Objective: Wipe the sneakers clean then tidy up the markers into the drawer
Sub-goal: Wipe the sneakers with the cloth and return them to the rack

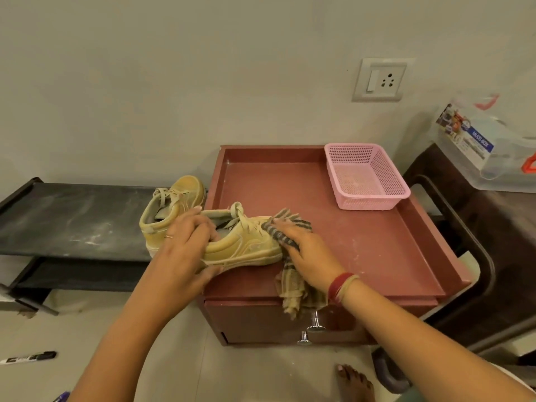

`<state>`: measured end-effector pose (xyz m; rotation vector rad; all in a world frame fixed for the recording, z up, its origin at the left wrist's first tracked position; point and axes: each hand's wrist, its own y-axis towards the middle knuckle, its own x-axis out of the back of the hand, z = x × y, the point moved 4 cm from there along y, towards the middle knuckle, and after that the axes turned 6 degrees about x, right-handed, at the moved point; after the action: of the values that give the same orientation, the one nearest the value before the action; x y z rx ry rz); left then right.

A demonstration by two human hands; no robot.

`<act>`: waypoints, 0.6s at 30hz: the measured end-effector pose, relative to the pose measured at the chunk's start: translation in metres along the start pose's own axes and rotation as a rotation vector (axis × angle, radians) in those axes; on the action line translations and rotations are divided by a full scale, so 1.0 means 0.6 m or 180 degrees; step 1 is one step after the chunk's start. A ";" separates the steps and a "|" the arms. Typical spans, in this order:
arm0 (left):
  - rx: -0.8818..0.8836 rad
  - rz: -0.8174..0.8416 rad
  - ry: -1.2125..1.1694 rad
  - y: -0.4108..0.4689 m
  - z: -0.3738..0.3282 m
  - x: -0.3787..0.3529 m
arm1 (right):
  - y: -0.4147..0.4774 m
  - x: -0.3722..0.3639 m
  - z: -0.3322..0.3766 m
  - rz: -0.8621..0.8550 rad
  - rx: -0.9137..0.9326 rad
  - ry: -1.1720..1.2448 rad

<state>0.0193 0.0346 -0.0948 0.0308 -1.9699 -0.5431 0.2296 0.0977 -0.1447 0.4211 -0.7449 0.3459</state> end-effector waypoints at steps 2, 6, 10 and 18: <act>0.0032 0.0043 -0.0062 0.000 0.002 0.001 | 0.002 0.008 -0.028 -0.0024 -0.0362 -0.0224; 0.0016 0.0120 -0.0090 -0.004 0.002 0.004 | -0.012 -0.002 0.014 -0.0145 -0.0172 0.0162; 0.0102 0.0212 -0.0134 -0.004 0.007 0.008 | -0.009 0.008 -0.024 0.0146 -0.0266 -0.0389; 0.0294 0.0302 -0.0198 -0.003 0.013 0.007 | -0.011 0.006 -0.022 0.0194 -0.0173 -0.0394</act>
<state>0.0101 0.0349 -0.0949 -0.0219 -2.0446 -0.3954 0.2425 0.0989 -0.1525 0.3715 -0.8874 0.3582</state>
